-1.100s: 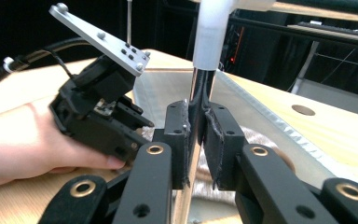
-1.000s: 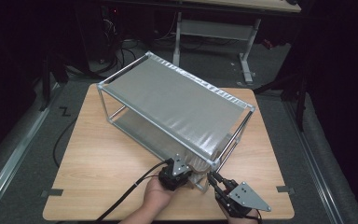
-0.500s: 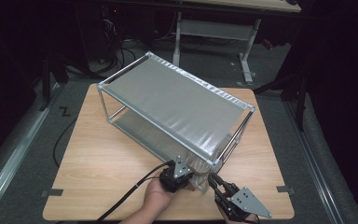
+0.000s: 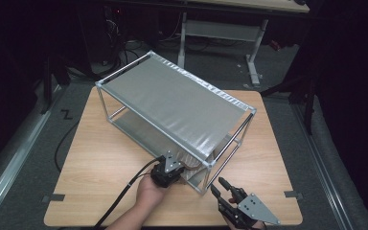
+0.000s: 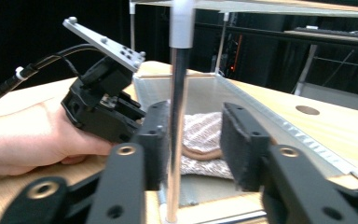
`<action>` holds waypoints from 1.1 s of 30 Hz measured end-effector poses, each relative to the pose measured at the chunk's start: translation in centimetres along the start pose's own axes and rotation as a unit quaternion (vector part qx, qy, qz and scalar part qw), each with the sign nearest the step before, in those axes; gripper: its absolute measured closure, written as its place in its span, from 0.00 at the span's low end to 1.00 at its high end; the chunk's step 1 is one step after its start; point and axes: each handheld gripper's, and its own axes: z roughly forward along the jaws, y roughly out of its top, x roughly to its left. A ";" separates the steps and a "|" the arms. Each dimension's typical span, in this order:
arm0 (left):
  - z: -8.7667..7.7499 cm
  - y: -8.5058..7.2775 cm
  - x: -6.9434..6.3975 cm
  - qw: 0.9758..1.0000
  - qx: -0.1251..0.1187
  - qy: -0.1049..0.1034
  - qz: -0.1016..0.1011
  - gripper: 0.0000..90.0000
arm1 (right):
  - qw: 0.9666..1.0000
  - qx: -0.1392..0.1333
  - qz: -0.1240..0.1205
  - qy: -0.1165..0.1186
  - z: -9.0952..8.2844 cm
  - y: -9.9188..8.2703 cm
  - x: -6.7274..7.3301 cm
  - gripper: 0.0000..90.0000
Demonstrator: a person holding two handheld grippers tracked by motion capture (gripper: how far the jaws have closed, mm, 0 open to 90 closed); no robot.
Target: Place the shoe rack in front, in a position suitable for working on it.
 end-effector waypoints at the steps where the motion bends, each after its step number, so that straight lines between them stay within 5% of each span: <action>1: 0.0 0.0 0.0 1.000 -0.001 0.003 0.006 0.82 | 1.000 0.000 -0.006 0.000 0.2 0.1 0.2 0.64; 4: 0.0 0.0 0.1 1.000 0.001 -0.001 0.005 0.82 | 1.000 0.003 0.004 0.003 1.0 0.5 0.5 0.63; 10: 0.0 0.1 0.0 1.000 0.003 0.000 0.006 0.82 | 0.999 0.023 -0.023 0.014 3.1 2.0 0.7 0.70; 14: 0.0 0.1 0.1 1.000 0.004 0.001 0.004 0.82 | 0.999 0.021 -0.023 0.015 3.8 2.7 0.5 0.89; 24: 0.0 0.3 0.0 1.000 0.003 0.000 0.012 0.82 | 1.000 0.010 -0.015 0.006 1.0 2.0 -1.1 0.90; 33: -1.0 -0.7 3.9 0.999 0.013 0.046 -0.006 0.82 | 1.000 -0.005 -0.001 -0.013 -1.2 1.1 -2.3 0.90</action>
